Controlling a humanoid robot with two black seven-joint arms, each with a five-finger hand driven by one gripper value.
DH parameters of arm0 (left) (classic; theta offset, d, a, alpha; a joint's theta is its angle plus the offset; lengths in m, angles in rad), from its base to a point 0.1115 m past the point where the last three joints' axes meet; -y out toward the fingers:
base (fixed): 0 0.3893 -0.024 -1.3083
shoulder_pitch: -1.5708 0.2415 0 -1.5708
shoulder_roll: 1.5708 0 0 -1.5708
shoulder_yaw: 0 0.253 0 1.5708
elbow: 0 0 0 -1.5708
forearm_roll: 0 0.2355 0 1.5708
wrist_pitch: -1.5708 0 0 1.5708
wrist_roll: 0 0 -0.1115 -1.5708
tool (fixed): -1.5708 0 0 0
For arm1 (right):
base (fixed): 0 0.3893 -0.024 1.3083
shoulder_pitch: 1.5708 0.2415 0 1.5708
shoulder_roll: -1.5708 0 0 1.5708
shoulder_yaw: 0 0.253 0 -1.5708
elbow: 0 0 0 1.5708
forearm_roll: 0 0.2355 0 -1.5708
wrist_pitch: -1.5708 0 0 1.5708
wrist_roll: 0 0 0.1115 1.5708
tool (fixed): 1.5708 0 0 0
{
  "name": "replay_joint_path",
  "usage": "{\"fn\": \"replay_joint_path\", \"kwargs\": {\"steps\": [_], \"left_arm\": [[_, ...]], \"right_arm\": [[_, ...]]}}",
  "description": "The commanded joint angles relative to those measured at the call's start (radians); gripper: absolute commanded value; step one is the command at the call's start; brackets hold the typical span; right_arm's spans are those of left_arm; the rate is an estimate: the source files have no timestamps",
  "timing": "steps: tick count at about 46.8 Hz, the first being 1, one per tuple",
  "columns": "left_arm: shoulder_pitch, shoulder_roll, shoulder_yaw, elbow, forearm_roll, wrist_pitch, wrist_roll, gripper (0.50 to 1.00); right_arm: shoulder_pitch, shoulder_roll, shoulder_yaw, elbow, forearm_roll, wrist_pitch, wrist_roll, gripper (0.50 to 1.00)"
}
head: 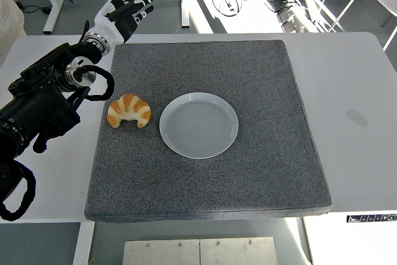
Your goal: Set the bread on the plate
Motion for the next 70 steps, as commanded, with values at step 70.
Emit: {"fn": "replay_joint_path", "kwargs": {"steps": [70], "left_arm": [[-0.103,0.225,0.340,-0.382,0.668,0.328,-0.008,0.981]], "right_arm": [[-0.002,0.000,0.000,0.000,0.000,0.000,0.000,1.000]]}}
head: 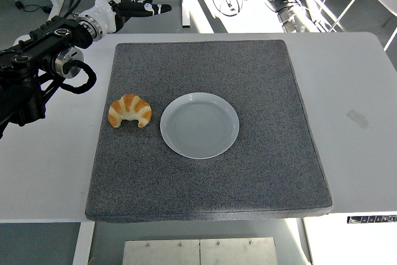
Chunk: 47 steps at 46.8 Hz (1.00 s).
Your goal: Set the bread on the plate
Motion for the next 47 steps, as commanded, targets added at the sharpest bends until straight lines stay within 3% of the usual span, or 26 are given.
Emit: {"fn": "replay_joint_path", "kwargs": {"steps": [1,10,15,23,32,41,47], "left_arm": [[-0.022,0.030,0.058,-0.076,0.163,0.089,0.013,0.983],[-0.021,0.211,0.127,-0.389,0.188,0.089,0.044,0.984],[-0.025,0.281,0.219,-0.483,0.243,0.100,0.049,0.983],[-0.063,0.344,0.374,-0.489,0.455,0.119,0.049,0.980],[-0.162,0.396,0.571,-0.495,0.506,0.114,0.044,0.980],[-0.166,0.401,0.572,-0.497,0.501,0.071,-0.037,0.983],[-0.143,0.398,0.572,-0.497,0.489,0.074,-0.046,0.983]], "right_arm": [[0.000,0.000,0.000,0.000,0.000,0.000,0.000,1.000],[-0.002,0.000,0.000,0.000,0.000,0.002,0.000,1.000],[-0.002,0.000,0.000,0.000,0.000,0.000,0.000,1.000],[0.000,0.000,0.000,0.000,0.000,0.002,0.000,1.000],[-0.002,0.000,0.000,0.000,0.000,0.000,0.000,1.000],[0.000,0.000,0.000,0.000,0.000,0.000,0.000,1.000],[0.000,0.000,0.000,0.000,0.000,0.000,0.000,1.000]]}}
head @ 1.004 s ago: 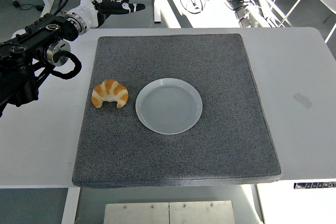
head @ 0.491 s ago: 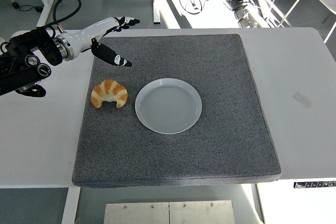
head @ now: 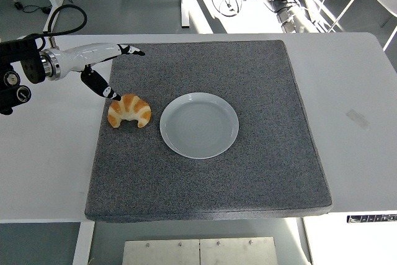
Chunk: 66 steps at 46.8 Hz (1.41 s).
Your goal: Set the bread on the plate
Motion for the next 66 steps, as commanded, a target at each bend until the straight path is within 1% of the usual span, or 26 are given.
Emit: {"fn": "replay_joint_path", "kwargs": {"steps": [1,10,17,21,26,37,45,49,53,66], "left_arm": [[0.020,-0.001,0.000,0.001,-0.004,0.002,-0.003,0.983],[0.034,-0.001,0.016,0.006,0.013,-0.035,0.013,0.981],[0.040,-0.002,0.049,0.009,0.016,-0.033,0.014,0.981],[0.049,-0.005,0.046,0.009,0.015,-0.023,0.016,0.981],[0.058,-0.028,0.042,0.014,0.012,-0.003,0.020,0.981],[0.083,-0.034,0.044,0.020,0.015,0.016,0.020,0.980],[0.092,-0.065,0.042,0.057,0.013,0.025,0.020,0.978],[0.098,-0.067,0.041,0.064,0.015,0.040,0.019,0.968],[0.104,-0.073,0.042,0.066,0.015,0.056,0.017,0.934],[0.120,-0.113,0.042,0.095,0.015,0.060,0.017,0.931]], "right_arm": [[-0.001,0.000,0.000,0.000,0.000,0.000,0.000,1.000],[-0.001,0.000,0.000,0.000,0.000,0.000,0.000,1.000],[0.000,0.000,0.000,0.000,0.000,0.000,0.000,1.000],[-0.001,0.000,0.000,0.000,0.000,0.000,0.000,1.000],[-0.001,0.000,0.000,0.000,0.000,0.000,0.000,1.000],[-0.001,0.000,0.000,0.000,0.000,0.002,0.000,1.000],[-0.001,0.000,0.000,0.000,0.000,0.002,0.000,1.000],[0.000,0.000,0.000,0.000,0.000,0.000,0.000,1.000],[-0.001,0.000,0.000,0.000,0.000,0.002,0.000,1.000],[-0.001,0.000,0.000,0.000,0.000,0.000,0.000,1.000]]}}
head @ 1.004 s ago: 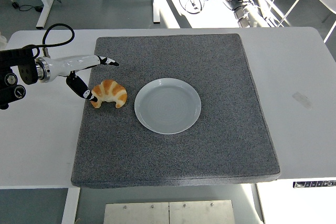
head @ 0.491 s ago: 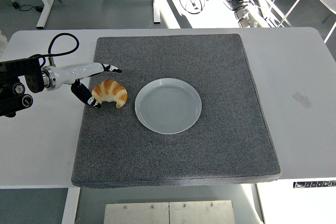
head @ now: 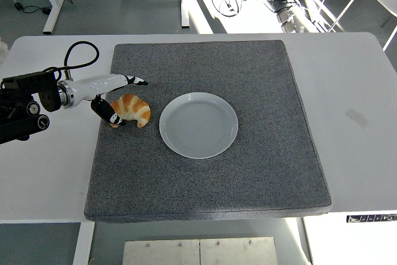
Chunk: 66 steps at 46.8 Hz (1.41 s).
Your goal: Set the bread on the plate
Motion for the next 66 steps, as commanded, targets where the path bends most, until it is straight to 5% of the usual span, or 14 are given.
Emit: {"fn": "replay_joint_path", "kwargs": {"steps": [1,6,20,29,41,55,66], "left_arm": [[0.003,-0.011,0.000,0.007,0.000,0.000,0.000,0.927],[0.003,-0.017,0.006,0.009,0.006,0.015,-0.001,0.786],[0.007,-0.017,0.006,0.012,0.050,0.054,-0.006,0.687],[0.036,-0.019,0.008,0.026,0.106,0.103,-0.003,0.500],[0.015,-0.019,-0.014,0.027,0.101,0.107,-0.030,0.500],[-0.177,-0.004,-0.038,0.020,0.087,0.090,-0.055,0.500],[-0.206,-0.031,-0.037,0.023,0.087,0.061,-0.057,0.500]], "right_arm": [[0.000,0.000,0.000,0.000,0.000,0.000,0.000,1.000],[0.001,0.000,0.000,0.000,0.000,0.000,0.000,1.000],[0.000,0.000,0.000,0.000,0.000,0.000,0.000,1.000],[0.001,0.000,0.000,0.000,0.000,0.000,0.000,1.000],[0.000,0.000,0.000,0.000,0.000,0.000,0.000,1.000],[0.001,0.000,0.000,0.000,0.000,0.000,0.000,1.000],[0.001,0.000,0.000,0.000,0.000,0.000,0.000,1.000]]}}
